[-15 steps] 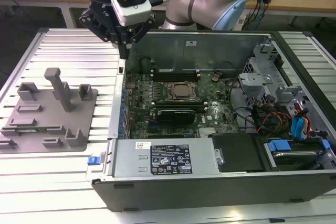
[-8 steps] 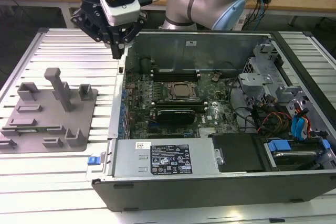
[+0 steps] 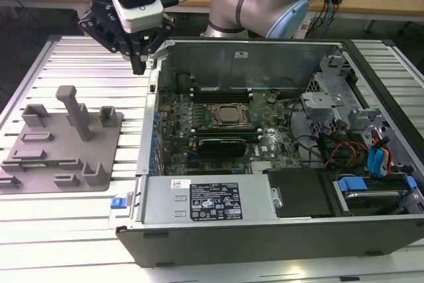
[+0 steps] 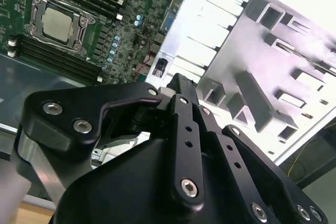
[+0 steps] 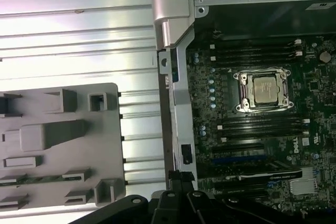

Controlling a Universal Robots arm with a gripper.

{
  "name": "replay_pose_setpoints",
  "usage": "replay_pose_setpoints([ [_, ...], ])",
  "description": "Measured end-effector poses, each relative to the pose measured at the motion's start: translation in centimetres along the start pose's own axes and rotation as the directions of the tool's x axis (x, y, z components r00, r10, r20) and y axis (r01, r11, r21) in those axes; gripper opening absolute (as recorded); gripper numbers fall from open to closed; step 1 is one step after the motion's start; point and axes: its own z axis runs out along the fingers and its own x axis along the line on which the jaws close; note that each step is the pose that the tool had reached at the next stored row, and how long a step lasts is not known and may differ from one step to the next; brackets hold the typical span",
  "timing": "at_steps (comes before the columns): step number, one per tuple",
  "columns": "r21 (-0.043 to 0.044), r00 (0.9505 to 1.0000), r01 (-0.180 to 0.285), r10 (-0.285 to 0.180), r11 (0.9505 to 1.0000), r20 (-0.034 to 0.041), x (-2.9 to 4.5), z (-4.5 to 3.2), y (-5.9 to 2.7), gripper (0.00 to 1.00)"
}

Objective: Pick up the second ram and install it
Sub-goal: 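Reach for the second ram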

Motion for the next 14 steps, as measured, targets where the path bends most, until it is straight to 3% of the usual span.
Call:
replay_pose_setpoints([
  [14,0.0000,1.0000,0.000,0.000,1.0000,0.0000,2.64,-0.07,-0.20,0.08],
])
